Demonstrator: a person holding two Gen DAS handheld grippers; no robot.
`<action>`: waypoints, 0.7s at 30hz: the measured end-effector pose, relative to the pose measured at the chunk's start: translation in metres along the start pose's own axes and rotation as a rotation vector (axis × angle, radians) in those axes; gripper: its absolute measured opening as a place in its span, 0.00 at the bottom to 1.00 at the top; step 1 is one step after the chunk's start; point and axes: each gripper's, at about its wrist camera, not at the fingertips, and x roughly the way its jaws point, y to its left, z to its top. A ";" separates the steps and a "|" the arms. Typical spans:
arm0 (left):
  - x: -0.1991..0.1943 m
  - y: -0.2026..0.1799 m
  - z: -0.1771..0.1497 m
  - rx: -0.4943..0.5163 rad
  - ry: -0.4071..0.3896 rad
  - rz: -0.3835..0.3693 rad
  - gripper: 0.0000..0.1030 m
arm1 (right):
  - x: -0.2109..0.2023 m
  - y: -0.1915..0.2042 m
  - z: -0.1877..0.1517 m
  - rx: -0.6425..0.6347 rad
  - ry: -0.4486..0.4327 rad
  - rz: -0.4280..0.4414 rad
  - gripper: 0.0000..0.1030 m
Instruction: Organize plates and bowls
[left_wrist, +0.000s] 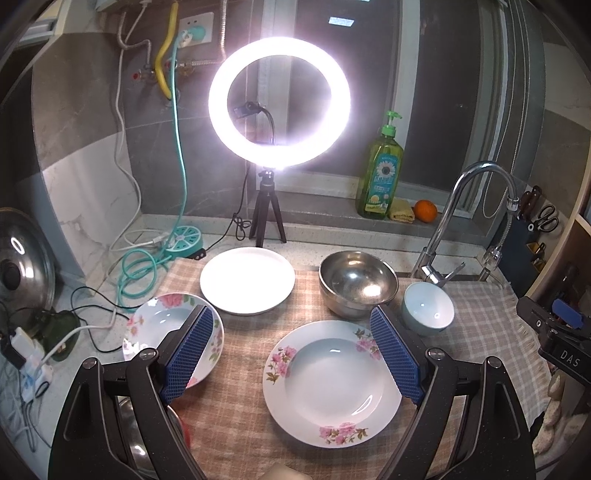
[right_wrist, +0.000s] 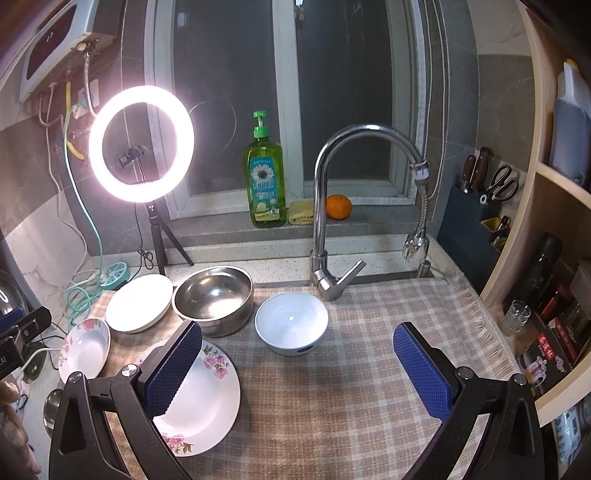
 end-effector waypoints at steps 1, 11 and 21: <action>0.003 0.002 -0.002 -0.006 0.010 -0.001 0.85 | 0.002 -0.001 -0.001 0.002 0.010 0.007 1.00; 0.019 0.019 -0.013 -0.074 0.094 0.000 0.85 | 0.032 -0.004 -0.012 0.023 0.106 0.135 1.00; 0.035 0.036 -0.025 -0.154 0.164 0.000 0.81 | 0.059 -0.003 -0.019 0.025 0.196 0.238 0.99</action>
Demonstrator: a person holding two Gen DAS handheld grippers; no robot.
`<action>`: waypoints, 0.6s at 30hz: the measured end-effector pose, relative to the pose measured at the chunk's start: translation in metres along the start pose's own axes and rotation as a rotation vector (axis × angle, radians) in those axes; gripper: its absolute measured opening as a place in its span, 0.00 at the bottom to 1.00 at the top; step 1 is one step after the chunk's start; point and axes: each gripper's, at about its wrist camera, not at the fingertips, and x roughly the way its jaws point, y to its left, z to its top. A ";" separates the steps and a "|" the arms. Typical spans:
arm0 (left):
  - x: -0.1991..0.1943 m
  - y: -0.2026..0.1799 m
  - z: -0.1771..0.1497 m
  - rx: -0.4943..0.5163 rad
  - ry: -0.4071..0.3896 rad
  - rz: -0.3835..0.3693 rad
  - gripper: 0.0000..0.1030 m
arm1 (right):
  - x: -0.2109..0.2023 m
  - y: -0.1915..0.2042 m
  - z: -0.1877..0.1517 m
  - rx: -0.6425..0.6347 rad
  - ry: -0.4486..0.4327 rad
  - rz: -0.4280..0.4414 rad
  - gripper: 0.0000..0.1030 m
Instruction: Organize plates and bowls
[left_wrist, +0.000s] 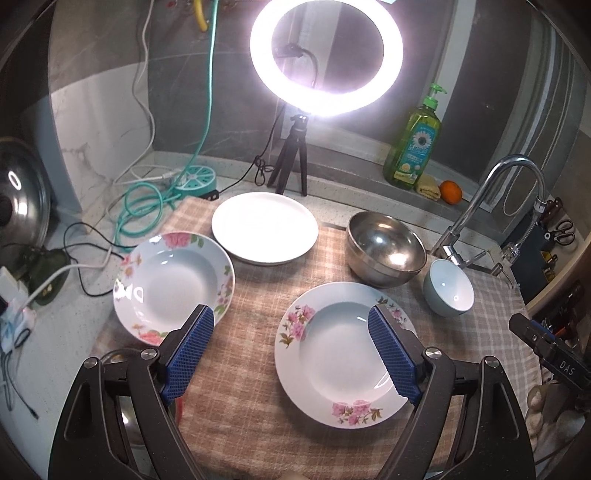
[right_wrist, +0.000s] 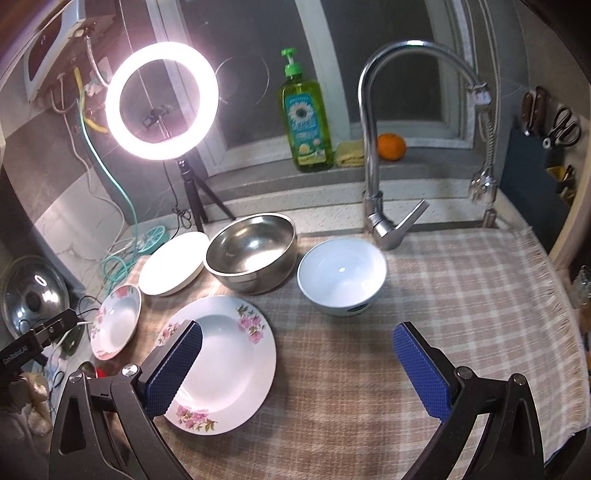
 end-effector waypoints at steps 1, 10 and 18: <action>0.002 0.002 -0.001 -0.010 0.008 0.001 0.80 | 0.002 0.000 0.000 0.000 0.007 0.009 0.98; 0.025 0.017 -0.010 -0.068 0.090 -0.024 0.64 | 0.032 -0.002 -0.003 -0.034 0.106 0.084 0.73; 0.058 0.021 -0.026 -0.112 0.197 -0.099 0.39 | 0.062 -0.010 -0.016 -0.005 0.220 0.175 0.45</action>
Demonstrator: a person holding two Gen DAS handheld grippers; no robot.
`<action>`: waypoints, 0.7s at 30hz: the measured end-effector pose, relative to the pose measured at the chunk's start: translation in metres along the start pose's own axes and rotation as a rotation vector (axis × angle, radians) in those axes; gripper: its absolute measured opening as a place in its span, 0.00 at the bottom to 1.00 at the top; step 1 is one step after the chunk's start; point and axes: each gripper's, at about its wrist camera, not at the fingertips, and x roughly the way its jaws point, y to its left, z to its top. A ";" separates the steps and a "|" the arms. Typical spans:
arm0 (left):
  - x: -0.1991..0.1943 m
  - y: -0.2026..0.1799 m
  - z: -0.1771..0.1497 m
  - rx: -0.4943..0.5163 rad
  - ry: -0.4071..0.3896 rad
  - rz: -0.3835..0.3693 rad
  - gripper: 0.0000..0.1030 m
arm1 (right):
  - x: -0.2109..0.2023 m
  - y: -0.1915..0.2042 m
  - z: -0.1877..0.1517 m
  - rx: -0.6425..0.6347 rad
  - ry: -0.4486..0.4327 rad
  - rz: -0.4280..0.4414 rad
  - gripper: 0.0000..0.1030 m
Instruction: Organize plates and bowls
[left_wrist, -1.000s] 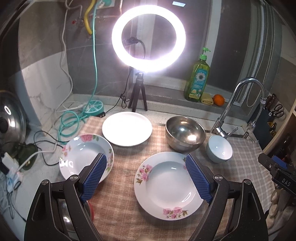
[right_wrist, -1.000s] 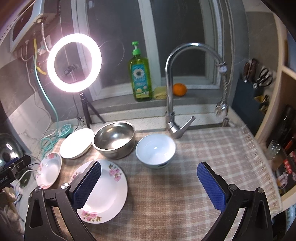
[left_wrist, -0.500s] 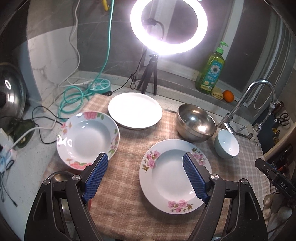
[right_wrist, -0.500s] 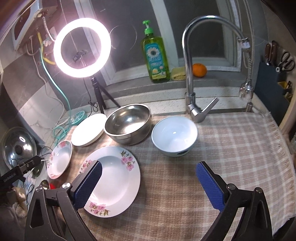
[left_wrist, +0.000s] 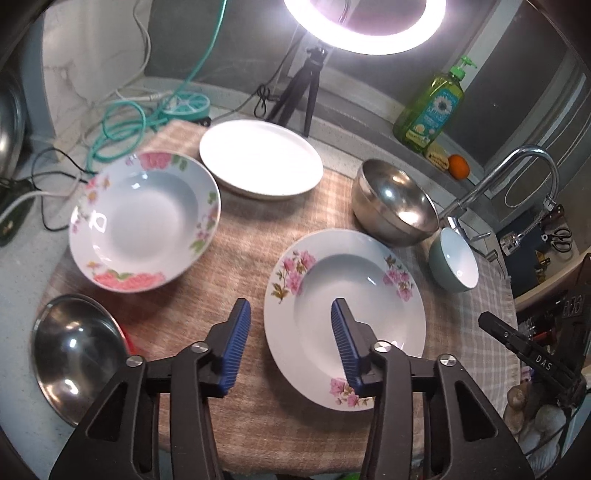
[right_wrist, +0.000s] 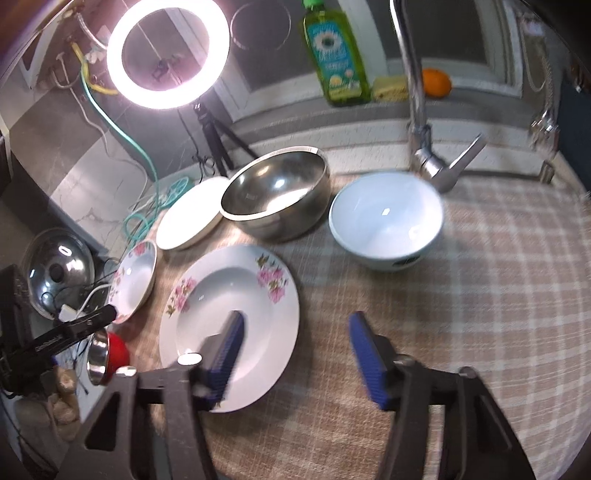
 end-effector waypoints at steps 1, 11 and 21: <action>0.005 0.000 -0.001 -0.005 0.013 -0.003 0.37 | 0.004 -0.001 -0.001 0.005 0.013 0.013 0.44; 0.030 0.008 0.002 -0.043 0.076 -0.028 0.26 | 0.038 -0.016 -0.003 0.084 0.090 0.099 0.32; 0.048 0.019 0.008 -0.075 0.112 -0.032 0.25 | 0.058 -0.030 -0.001 0.174 0.128 0.157 0.28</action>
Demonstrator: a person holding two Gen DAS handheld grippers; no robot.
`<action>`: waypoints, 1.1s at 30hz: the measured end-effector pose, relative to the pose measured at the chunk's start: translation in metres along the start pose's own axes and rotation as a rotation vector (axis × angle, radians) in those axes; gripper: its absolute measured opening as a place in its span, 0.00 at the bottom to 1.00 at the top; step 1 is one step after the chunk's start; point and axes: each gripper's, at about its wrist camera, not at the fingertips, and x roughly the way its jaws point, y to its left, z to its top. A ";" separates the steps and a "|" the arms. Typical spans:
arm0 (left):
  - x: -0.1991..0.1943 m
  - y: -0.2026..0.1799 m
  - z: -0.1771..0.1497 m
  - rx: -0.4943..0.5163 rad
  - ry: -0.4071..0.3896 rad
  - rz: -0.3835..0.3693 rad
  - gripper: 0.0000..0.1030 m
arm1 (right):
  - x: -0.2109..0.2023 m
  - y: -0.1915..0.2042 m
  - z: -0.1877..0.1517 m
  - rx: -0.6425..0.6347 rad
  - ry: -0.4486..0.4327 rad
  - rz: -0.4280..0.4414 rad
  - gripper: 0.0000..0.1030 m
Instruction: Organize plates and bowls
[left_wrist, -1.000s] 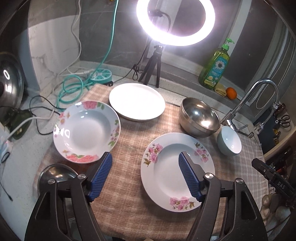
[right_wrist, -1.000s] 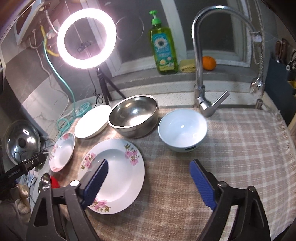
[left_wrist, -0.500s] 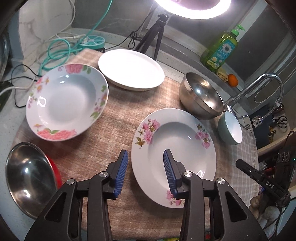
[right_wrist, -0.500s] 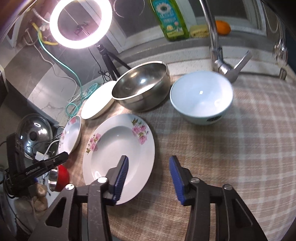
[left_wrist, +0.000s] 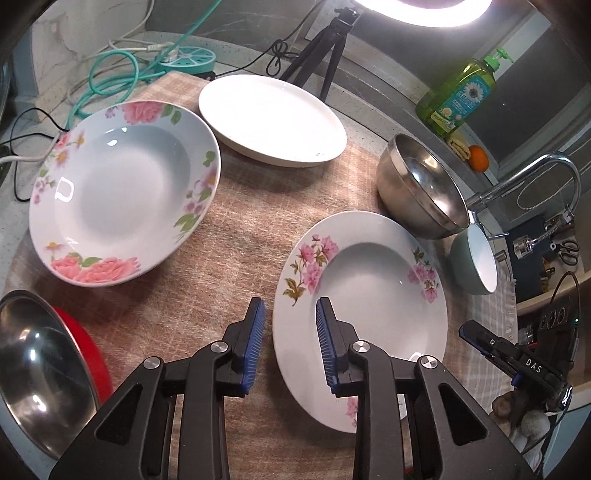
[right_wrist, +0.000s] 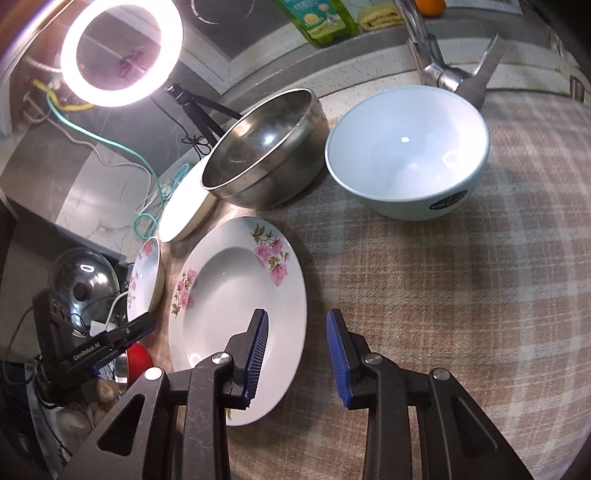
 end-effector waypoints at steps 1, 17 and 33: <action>0.002 0.001 0.000 -0.006 0.004 -0.004 0.25 | 0.000 -0.003 0.001 0.008 0.001 0.003 0.27; 0.022 0.014 0.007 -0.084 0.058 -0.041 0.20 | 0.016 -0.016 0.010 0.075 0.040 0.054 0.24; 0.029 0.017 0.010 -0.102 0.080 -0.059 0.15 | 0.030 -0.019 0.012 0.094 0.085 0.080 0.13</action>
